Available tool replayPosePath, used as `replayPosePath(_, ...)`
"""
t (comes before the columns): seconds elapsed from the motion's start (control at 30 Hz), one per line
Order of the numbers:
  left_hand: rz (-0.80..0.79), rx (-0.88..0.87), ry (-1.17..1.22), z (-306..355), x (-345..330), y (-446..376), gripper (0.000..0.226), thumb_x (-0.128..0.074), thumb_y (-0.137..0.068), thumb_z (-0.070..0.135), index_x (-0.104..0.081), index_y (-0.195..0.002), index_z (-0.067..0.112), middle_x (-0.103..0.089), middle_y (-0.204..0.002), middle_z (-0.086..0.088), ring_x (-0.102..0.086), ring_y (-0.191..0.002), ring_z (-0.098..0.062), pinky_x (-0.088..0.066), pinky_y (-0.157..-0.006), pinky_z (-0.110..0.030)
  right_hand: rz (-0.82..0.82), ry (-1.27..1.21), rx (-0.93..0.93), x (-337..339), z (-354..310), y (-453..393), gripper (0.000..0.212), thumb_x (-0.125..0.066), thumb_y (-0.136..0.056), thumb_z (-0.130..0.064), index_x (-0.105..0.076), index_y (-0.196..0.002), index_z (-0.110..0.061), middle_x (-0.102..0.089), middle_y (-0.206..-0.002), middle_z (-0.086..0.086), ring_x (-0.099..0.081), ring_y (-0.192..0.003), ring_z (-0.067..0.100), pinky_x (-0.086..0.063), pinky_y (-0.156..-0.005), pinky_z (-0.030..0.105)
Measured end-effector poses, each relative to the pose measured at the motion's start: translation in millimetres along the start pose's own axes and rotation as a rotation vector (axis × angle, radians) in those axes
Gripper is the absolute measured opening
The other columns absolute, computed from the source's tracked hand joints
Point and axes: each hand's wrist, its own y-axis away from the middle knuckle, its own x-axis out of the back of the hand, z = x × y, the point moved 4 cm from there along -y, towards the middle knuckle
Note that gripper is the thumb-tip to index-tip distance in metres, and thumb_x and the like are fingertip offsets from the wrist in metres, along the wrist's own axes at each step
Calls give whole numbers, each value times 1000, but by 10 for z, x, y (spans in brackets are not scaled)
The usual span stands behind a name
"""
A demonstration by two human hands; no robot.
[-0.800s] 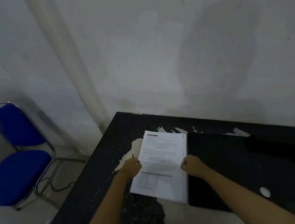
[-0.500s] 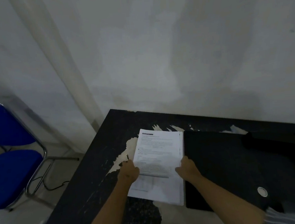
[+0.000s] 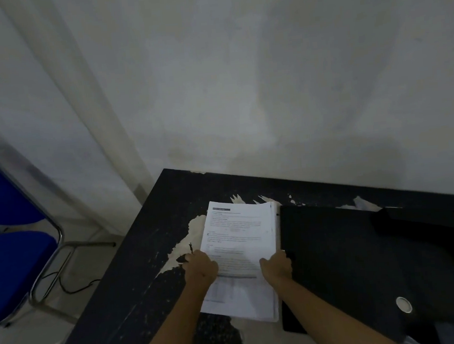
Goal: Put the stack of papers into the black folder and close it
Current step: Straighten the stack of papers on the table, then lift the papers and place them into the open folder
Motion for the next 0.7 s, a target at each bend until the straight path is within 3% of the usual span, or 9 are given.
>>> replayPosePath(0.1, 7, -5, -19, -3, -9, 24, 51, -45, -93, 27, -34, -134, -1, -37, -139, -20, -43, -125, -32, -42, -105, -39, -25, -156, 20, -34, 26, 31, 54, -44, -96, -1, -25, -146, 0, -47, -140, 22, -53, -121, 34, -50, -99, 38)
replayPosePath(0.2, 3, -6, -27, -10, 4, 39, 52, -43, -94, 27, -31, -136, -2, -35, -141, -21, -39, -129, -34, -39, -109, -40, -48, -207, 78, 23, 35, 30, 50, -37, -96, 4, -34, -144, -3, -52, -136, 21, -55, -119, 33, -50, -97, 37)
replayPosePath(0.37, 37, 79, 129, -41, 67, 63, 47, -32, -98, 24, -35, -137, -1, -38, -142, -22, -41, -129, -36, -36, -111, -47, -160, -274, 159, 243, -27, 60, 42, -43, -94, 1, -46, -135, -8, -57, -130, 15, -55, -101, 18, -49, -86, 33)
replayPosePath(0.47, 60, 34, 305, -21, 97, 65, 45, -29, -100, 27, -45, -129, -3, -51, -133, -23, -49, -122, -38, -40, -107, -47, -203, -293, 182, 421, -37, 60, 39, -47, -94, -3, -48, -132, -11, -56, -132, 12, -56, -109, 20, -47, -91, 36)
replayPosePath(0.57, 78, -29, 466, 59, 89, 113, 41, -30, -100, 24, -49, -119, -7, -58, -119, -23, -56, -109, -36, -46, -99, -43, -220, -333, 174, 604, 20, 68, 37, -49, -94, -5, -49, -130, -13, -55, -133, 10, -56, -111, 21, -48, -99, 43)
replayPosePath(0.6, 83, -68, 496, 114, 81, 144, 38, -31, -100, 22, -52, -114, -6, -58, -111, -20, -57, -99, -33, -47, -89, -38, -222, -341, 177, 664, 42, 68, 37, -49, -95, -5, -48, -131, -13, -55, -134, 11, -56, -113, 22, -48, -100, 44)
replayPosePath(0.67, 62, -160, 593, 258, 25, 255, 29, -31, -100, 17, -53, -102, -2, -53, -95, -13, -52, -82, -23, -42, -73, -29, -215, -346, 168, 803, 116, 74, 39, -49, -95, -5, -46, -133, -13, -54, -135, 11, -55, -119, 26, -47, -102, 45)
replayPosePath(0.7, 48, -195, 633, 329, -9, 317, 27, -32, -100, 15, -53, -102, -2, -52, -92, -10, -49, -82, -21, -40, -73, -27, -208, -350, 160, 874, 165, 75, 40, -48, -95, -5, -46, -134, -13, -53, -135, 10, -54, -121, 26, -47, -102, 45)
